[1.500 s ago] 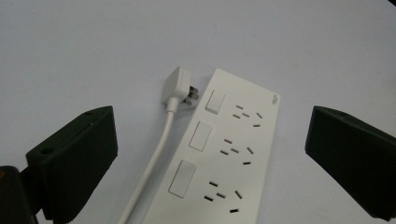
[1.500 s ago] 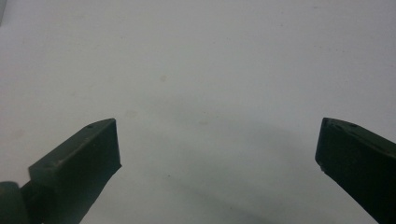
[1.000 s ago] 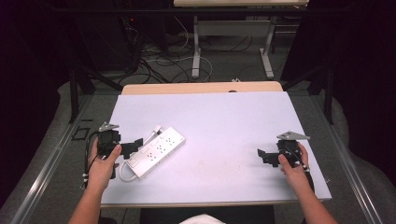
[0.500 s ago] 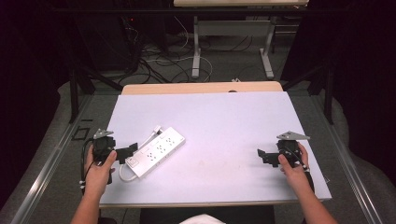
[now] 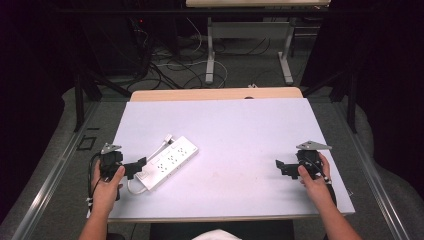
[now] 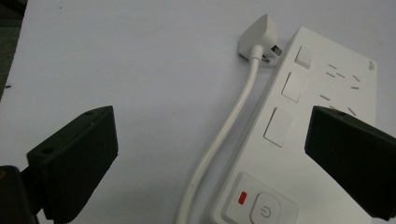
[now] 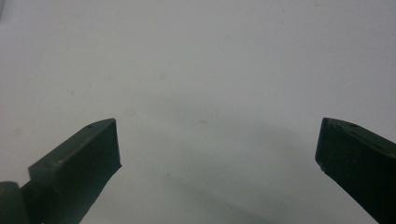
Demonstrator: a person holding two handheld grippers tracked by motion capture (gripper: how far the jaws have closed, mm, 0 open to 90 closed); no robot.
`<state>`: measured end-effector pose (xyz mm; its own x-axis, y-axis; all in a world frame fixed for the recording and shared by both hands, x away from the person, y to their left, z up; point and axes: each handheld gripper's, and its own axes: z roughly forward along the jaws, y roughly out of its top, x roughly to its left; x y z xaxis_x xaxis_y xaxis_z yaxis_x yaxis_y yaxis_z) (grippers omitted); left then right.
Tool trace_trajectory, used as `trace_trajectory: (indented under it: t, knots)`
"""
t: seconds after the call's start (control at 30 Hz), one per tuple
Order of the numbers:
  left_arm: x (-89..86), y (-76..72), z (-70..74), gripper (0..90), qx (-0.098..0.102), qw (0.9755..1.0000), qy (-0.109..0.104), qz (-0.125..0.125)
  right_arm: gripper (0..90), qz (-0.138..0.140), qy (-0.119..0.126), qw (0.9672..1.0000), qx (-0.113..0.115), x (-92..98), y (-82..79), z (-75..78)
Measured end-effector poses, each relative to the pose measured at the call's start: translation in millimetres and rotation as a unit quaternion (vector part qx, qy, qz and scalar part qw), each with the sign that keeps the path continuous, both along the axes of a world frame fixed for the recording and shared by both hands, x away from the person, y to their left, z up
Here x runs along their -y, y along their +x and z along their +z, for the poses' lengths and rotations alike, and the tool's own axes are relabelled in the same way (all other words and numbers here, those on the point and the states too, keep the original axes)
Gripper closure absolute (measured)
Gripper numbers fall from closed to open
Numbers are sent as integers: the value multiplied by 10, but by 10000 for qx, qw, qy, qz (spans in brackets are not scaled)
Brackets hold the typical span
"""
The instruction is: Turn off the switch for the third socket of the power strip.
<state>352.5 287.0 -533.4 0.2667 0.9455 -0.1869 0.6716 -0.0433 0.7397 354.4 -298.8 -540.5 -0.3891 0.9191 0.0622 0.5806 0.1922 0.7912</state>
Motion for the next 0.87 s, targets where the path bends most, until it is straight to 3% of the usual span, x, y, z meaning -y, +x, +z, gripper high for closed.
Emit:
trace_trajectory:
  t: [0.17,0.4,0.87]
  knots:
    - [-35,2,-54,26,30,9999,-16,100,0,6,-4,10000,1,2,3,-3]
    - [-66,-1,-104,28,-66,9999,64,60,0,15,-20,10000,3,12,7,-5]
    - [-59,4,-162,29,-30,9999,57,123,0,19,-16,10000,-11,21,16,-14]
